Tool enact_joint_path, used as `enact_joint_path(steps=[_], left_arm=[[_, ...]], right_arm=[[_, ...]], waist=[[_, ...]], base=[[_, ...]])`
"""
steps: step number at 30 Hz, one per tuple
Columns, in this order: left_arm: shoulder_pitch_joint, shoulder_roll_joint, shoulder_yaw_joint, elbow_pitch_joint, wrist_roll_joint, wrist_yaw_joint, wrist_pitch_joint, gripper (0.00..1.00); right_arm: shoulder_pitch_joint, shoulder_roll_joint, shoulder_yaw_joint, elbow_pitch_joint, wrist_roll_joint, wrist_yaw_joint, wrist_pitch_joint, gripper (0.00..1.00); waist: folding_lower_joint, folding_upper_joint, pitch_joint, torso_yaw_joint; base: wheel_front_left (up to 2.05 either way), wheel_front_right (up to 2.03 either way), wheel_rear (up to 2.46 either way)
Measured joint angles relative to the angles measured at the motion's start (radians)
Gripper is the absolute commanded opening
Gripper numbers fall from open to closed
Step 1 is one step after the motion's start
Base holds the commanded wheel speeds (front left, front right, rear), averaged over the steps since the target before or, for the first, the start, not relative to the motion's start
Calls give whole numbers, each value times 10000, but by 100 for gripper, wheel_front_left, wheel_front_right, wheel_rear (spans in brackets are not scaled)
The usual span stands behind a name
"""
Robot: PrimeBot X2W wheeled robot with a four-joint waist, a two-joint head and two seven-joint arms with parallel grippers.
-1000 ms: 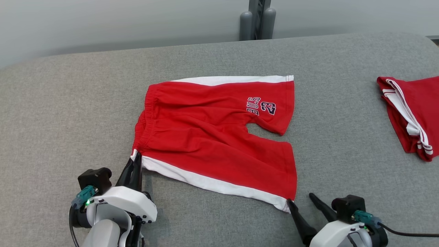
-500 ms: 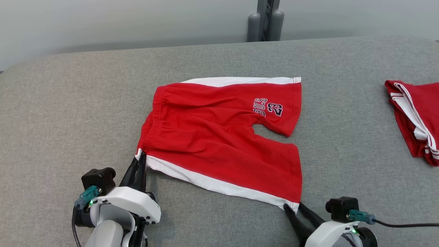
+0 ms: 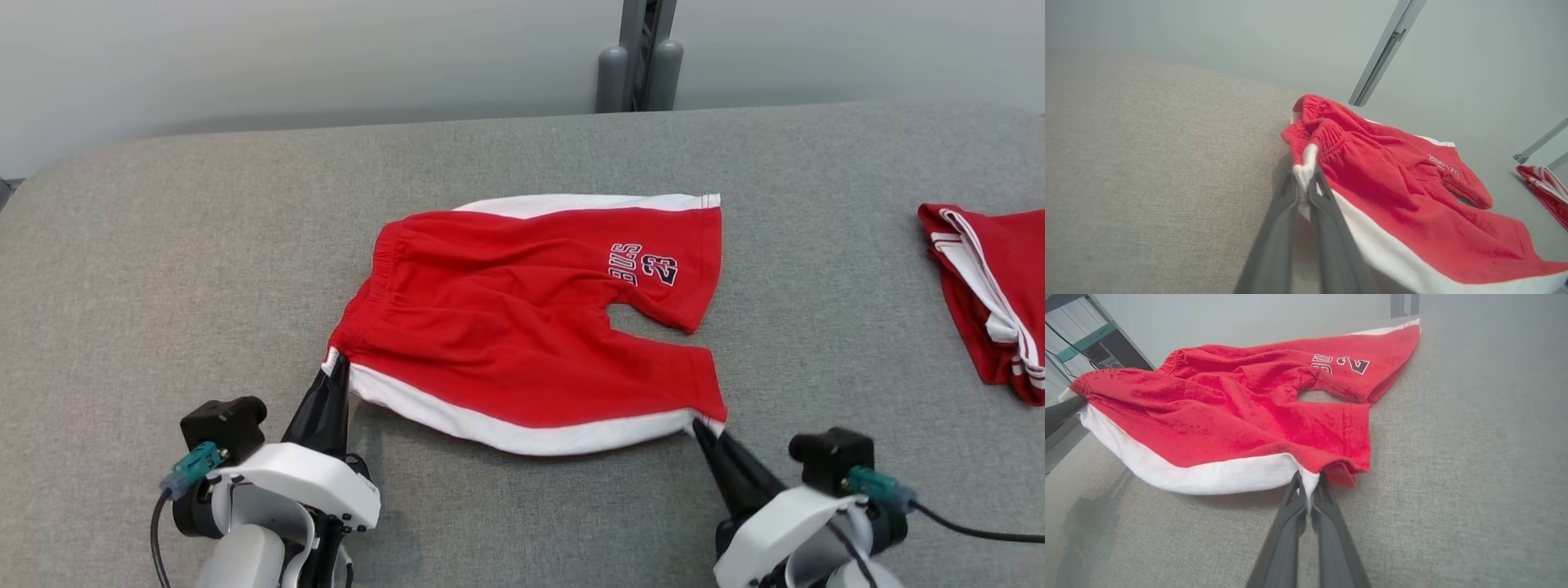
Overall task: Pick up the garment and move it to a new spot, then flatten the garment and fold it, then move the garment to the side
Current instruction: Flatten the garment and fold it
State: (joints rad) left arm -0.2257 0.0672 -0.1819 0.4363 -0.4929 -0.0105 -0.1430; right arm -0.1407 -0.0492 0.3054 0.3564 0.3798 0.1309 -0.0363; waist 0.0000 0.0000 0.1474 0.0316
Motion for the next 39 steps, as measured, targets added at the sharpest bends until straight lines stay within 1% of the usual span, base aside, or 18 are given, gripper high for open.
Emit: enact_joint_path(steps=[5,9,10,12,15,17,19,24,26,28,30,32,35,39], left_arm=[[129,-29,92,-819,-602,-236,407,0],[122,-63,146,-1716,-1058,-247,917,0],[113,-79,205,-1975,-1277,-242,1081,0],[96,-115,337,-2546,-2280,-226,1609,0],[-84,-155,201,-3524,-2577,58,2086,0],[-159,-163,198,-4140,-2773,326,2353,0],[-185,-157,284,-4650,-3231,631,2589,0],[-433,-171,545,-5789,-4439,1580,3030,0],[-576,-174,617,-6100,-5308,2067,3225,0],[-827,-171,679,-6345,-6389,2679,3448,0],[-1252,-178,723,-6544,-7020,3266,3545,0],[-1819,-178,769,-6594,-7139,3707,3712,0],[-2859,-105,811,-6437,-7156,4197,4067,0],[-4601,153,886,-5601,-7267,4767,4661,0]], right_arm=[[-289,-253,-244,-982,-311,2,-155,0],[-580,-546,-504,-1975,-477,0,-46,0],[-662,-616,-556,-2243,-508,0,21,0],[-820,-767,-721,-2727,-612,2,130,0],[-1020,-880,-955,-3436,-625,0,280,0],[-1141,-828,-1089,-3906,-408,0,372,0],[-1248,-803,-1319,-4278,-374,0,454,0],[-1487,-545,-1887,-4989,-420,0,639,0],[-1665,-476,-2002,-5137,-491,0,727,0],[-1920,-430,-2109,-5185,-583,0,838,0],[-2281,-360,-2266,-5195,-596,0,966,0],[-2724,-309,-2406,-5156,-531,0,1116,0],[-3585,-270,-2497,-4939,-472,0,1448,0],[-5205,-267,-2391,-4293,-194,0,1954,0]], waist=[[0,0,-235,-42],[0,0,-422,-63],[0,0,-466,-67],[0,0,-544,-73],[0,0,-684,-78],[0,0,-761,-94],[0,0,-836,-125],[0,0,-919,-234],[0,0,-910,-274],[0,0,-861,-308],[0,0,-770,-327],[0,0,-629,-330],[0,0,-308,-329],[-1,0,346,-314]], base=[[0,0,0],[0,0,0],[0,0,0],[0,0,0],[0,0,0],[0,0,0],[0,0,0],[0,0,0],[0,0,0],[0,0,0],[0,0,0],[0,0,0],[0,0,0],[0,0,0]])
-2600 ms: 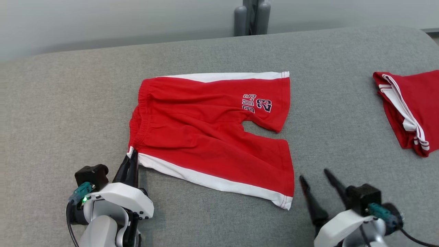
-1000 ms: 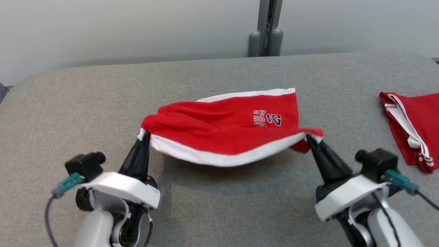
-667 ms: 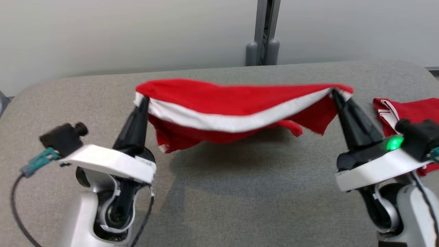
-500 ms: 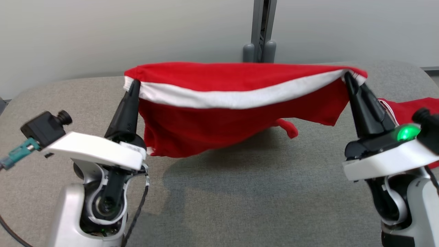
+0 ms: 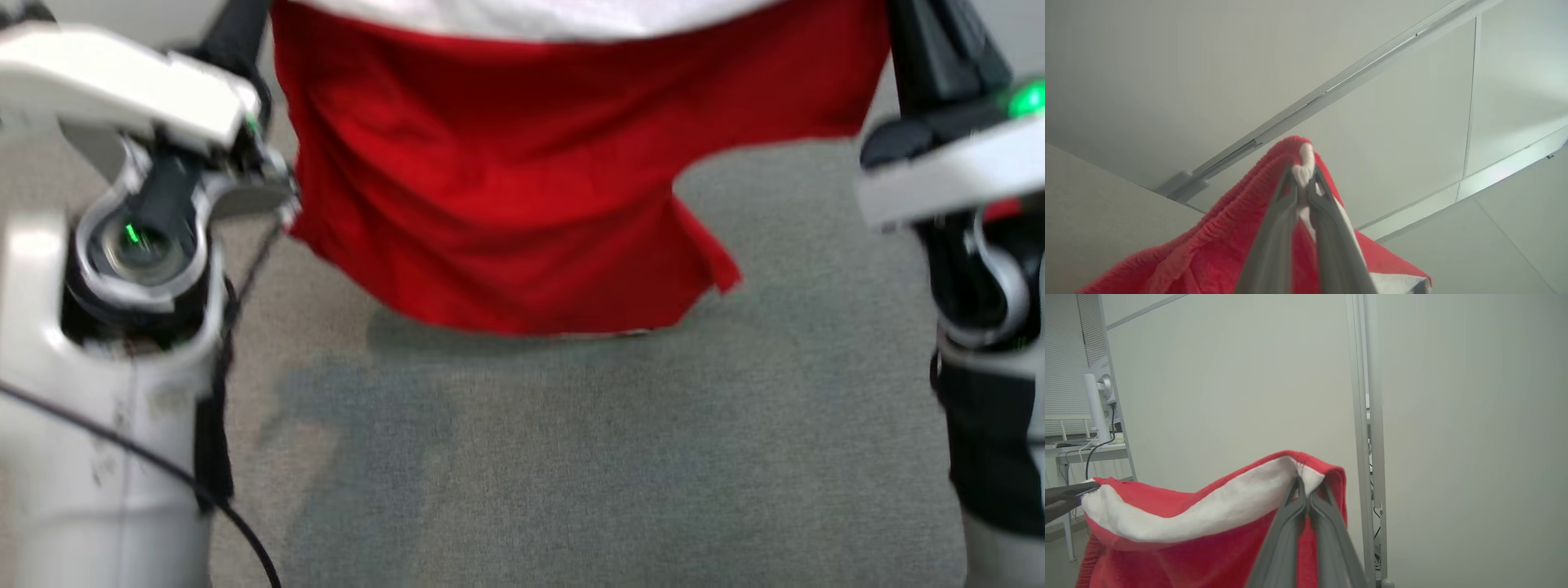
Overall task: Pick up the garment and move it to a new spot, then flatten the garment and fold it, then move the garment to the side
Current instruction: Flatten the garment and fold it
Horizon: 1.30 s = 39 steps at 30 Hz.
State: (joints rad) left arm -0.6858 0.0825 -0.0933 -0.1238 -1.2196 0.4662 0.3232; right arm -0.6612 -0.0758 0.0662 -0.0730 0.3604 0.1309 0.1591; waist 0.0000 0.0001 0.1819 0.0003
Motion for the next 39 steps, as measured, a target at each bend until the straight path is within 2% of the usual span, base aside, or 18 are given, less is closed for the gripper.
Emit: enact_joint_path(steps=[3,7,10,15,17,19,20,23,26,31,35,39], left_arm=[[-1419,244,88,890,-38,224,347,0],[-3689,604,-134,2159,351,-44,445,0],[-5346,777,-213,3254,667,-660,144,0],[-7675,830,-138,5158,1035,-1795,-813,0],[-8117,865,-213,5716,1285,-2483,-1386,0],[-8271,876,-182,6287,1369,-3083,-1910,0],[-8240,849,-155,6920,1419,-3528,-2382,0],[-7864,811,-366,8048,1712,-3956,-2828,0],[-7203,828,-633,9158,1950,-4286,-3108,0],[-6473,905,-1022,10418,2238,-4740,-3177,0],[-5597,999,-1553,11158,2577,-5141,-3018,0],[-4833,1160,-1987,11635,2907,-5340,-2819,0]], right_arm=[[-1501,-190,407,744,19,0,169,0],[-3799,-387,644,1927,-63,0,-111,0],[-5483,-347,617,2945,-253,0,-811,0],[-7510,56,-73,4740,-213,2,-2123,0],[-7903,150,82,5375,-245,2,-2612,0],[-8031,228,299,6004,-217,2,-3081,0],[-8005,270,541,6729,-155,4,-3411,0],[-7683,265,1126,7639,362,2,-3760,0],[-7116,276,1977,8596,1080,2,-3881,0],[-6398,299,3438,9764,2080,2,-3396,0],[-5719,282,4056,10255,2767,2,-3292,0],[-5185,278,4420,10410,3329,2,-3170,0]], waist=[[1,0,617,0],[0,0,1564,-19],[1,-1,2291,-60],[0,0,3364,-182],[0,0,3727,-247],[0,0,4033,-324],[0,-1,4279,-416],[0,0,4554,-478],[1,0,4618,-388],[1,-1,4422,-217],[1,0,4066,-108],[1,0,3683,-40]], base=[[0,0,0],[0,0,0],[0,0,0],[0,0,0],[0,0,0],[0,0,0],[0,0,0],[0,0,0],[0,0,0],[0,0,0],[0,0,0],[0,0,0]])
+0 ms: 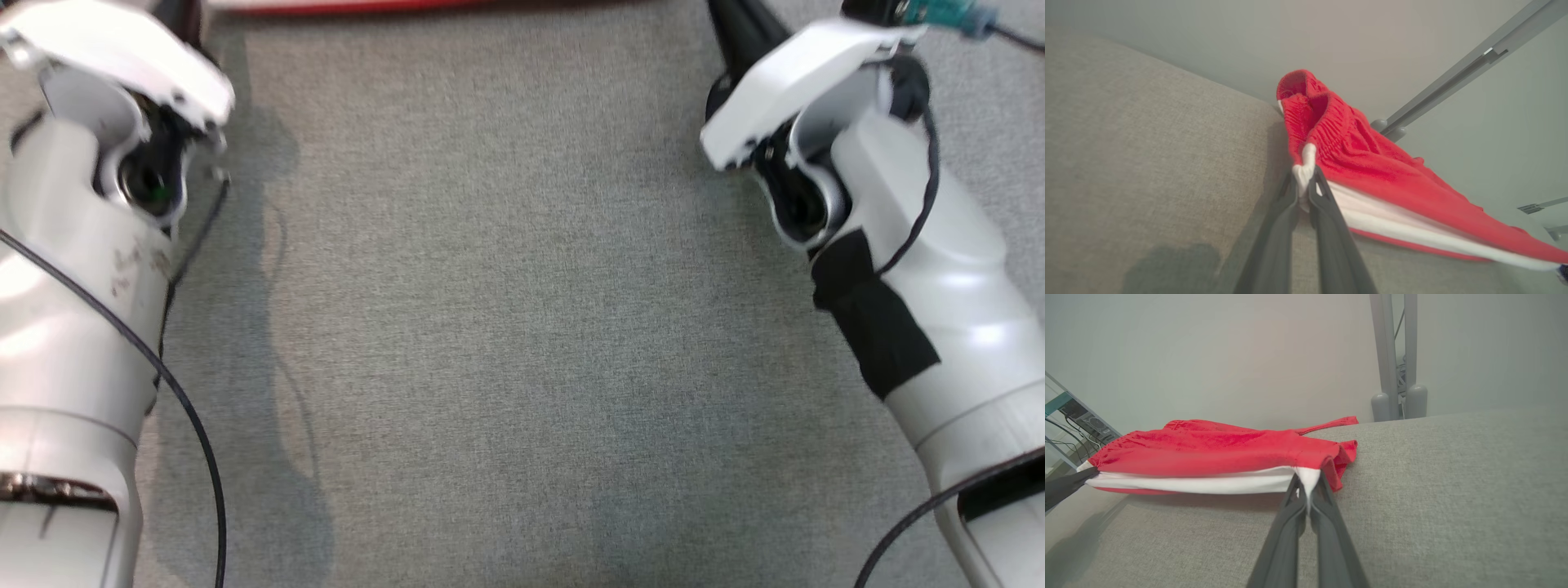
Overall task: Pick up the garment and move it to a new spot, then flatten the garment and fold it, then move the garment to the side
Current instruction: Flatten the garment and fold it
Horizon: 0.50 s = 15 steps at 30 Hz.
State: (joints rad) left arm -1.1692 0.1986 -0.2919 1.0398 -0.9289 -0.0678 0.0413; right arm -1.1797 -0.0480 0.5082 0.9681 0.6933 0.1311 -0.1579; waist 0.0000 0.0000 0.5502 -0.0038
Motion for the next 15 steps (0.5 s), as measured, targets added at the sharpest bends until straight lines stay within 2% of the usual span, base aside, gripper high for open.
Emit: enact_joint_path(steps=[9,15], left_arm=[[1635,2,-719,708,316,-368,251,0],[2479,-240,-943,938,385,-460,107,0]], right_arm=[[1472,-474,1124,-2,1444,2,715,0],[2270,-821,1705,75,2092,4,1147,0]], waist=[[0,0,-1197,218],[0,0,-1978,265]], base=[[0,0,0],[0,0,0]])
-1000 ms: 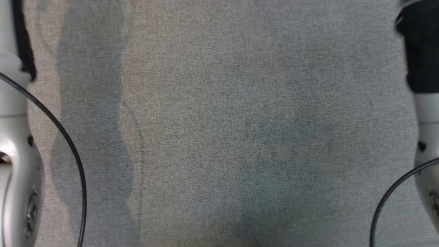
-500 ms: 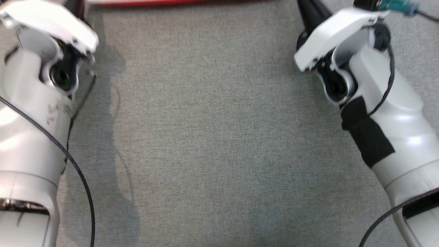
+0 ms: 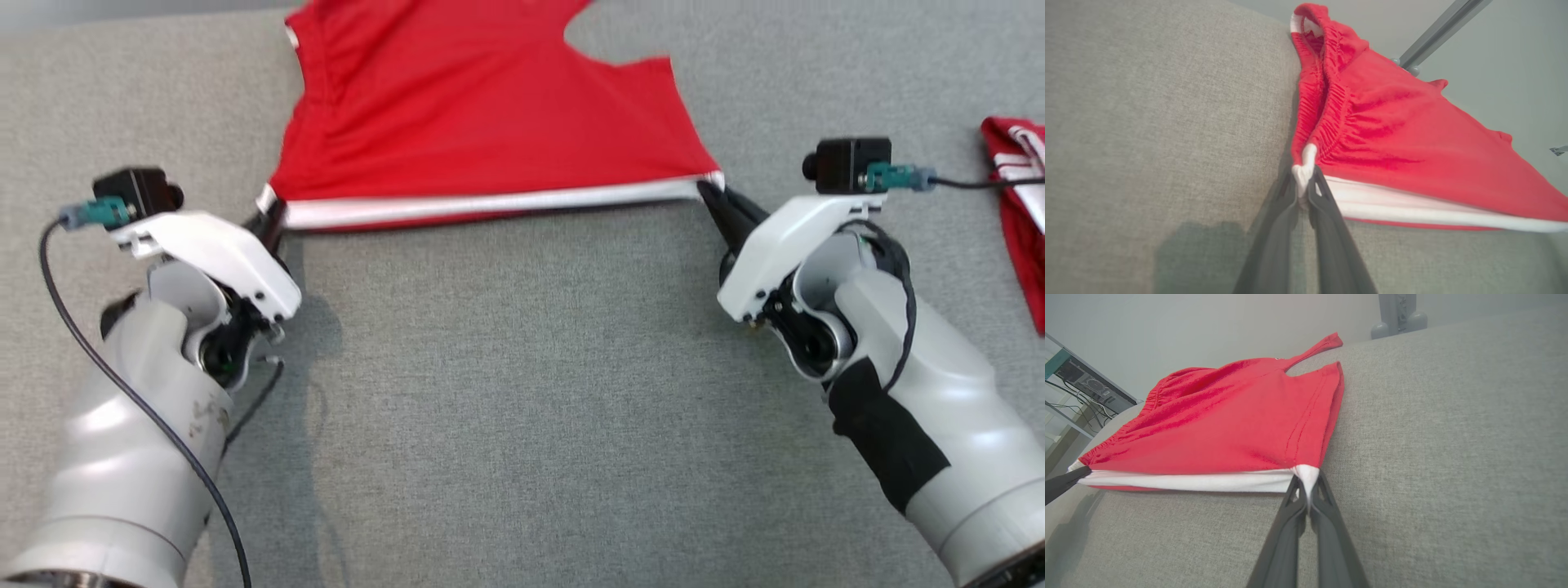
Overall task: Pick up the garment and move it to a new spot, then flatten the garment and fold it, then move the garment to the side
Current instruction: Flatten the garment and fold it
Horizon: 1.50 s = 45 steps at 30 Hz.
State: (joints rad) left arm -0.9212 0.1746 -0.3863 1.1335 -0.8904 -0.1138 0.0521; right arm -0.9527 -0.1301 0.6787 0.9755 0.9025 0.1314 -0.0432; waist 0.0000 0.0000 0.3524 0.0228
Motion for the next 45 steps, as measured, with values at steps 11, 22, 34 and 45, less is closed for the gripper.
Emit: enact_joint_path(steps=[11,22,34,45], left_arm=[[1471,-399,-171,171,-199,-125,-531,0],[3160,-616,-546,-389,-343,-173,-802,0],[5649,-199,-807,-2477,-1114,-182,-449,0],[7472,263,-851,-4987,-1565,117,146,0]], right_arm=[[1433,-738,830,-291,1154,25,631,0],[2903,-1835,1457,-1469,2476,25,1639,0],[4519,-3513,1923,-3515,3837,25,3016,0],[5641,-4761,1801,-4546,5089,27,4598,0]], waist=[[0,0,-1404,-35],[0,0,-2589,18],[0,0,-3675,244],[0,1,-3958,415]], base=[[0,0,0],[0,0,0],[0,0,0],[0,0,0]])
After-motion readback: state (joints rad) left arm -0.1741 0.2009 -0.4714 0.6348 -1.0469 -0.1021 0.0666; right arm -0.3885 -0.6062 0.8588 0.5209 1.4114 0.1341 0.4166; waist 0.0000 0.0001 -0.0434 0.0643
